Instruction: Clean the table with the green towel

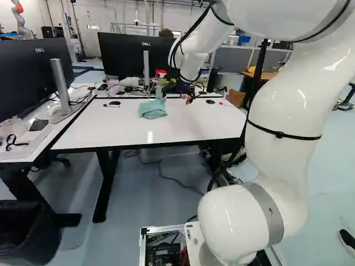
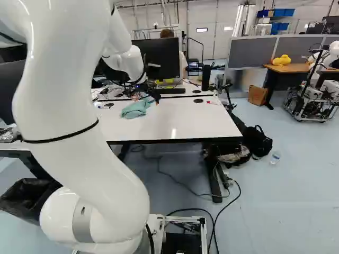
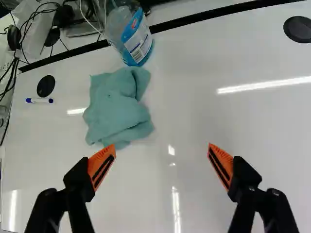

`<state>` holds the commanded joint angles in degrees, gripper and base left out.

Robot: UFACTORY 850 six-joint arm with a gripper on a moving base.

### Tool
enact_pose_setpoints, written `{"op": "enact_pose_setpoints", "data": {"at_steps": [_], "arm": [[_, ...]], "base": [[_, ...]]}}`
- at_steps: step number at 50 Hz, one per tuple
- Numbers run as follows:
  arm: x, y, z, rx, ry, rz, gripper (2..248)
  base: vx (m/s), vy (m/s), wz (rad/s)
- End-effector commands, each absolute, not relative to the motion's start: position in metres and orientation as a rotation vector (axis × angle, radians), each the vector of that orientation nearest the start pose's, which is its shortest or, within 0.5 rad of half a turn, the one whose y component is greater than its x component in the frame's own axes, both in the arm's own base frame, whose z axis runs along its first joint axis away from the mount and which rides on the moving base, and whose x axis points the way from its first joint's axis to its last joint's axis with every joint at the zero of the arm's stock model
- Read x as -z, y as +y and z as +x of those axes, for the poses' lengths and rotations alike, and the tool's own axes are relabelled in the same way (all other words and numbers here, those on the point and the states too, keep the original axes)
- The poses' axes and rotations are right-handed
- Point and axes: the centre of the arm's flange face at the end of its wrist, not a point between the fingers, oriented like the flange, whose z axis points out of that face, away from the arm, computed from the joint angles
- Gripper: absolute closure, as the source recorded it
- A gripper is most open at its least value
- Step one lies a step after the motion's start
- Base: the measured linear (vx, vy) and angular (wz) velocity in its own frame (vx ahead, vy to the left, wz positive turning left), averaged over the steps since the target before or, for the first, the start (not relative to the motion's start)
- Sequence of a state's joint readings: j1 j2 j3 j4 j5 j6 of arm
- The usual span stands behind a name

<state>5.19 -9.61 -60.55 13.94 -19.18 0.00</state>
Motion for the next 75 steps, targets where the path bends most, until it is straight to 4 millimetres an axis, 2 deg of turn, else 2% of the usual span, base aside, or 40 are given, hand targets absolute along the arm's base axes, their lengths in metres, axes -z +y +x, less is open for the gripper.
{"op": "enact_pose_setpoints", "data": {"at_steps": [34,75], "arm": [[-0.520,0.048,0.468,0.785,0.174,-2.870,3],[-0.511,0.044,0.461,0.840,0.175,-2.870,3]], "base": [[0.000,0.000,0.000],[0.000,0.000,0.000]]}}
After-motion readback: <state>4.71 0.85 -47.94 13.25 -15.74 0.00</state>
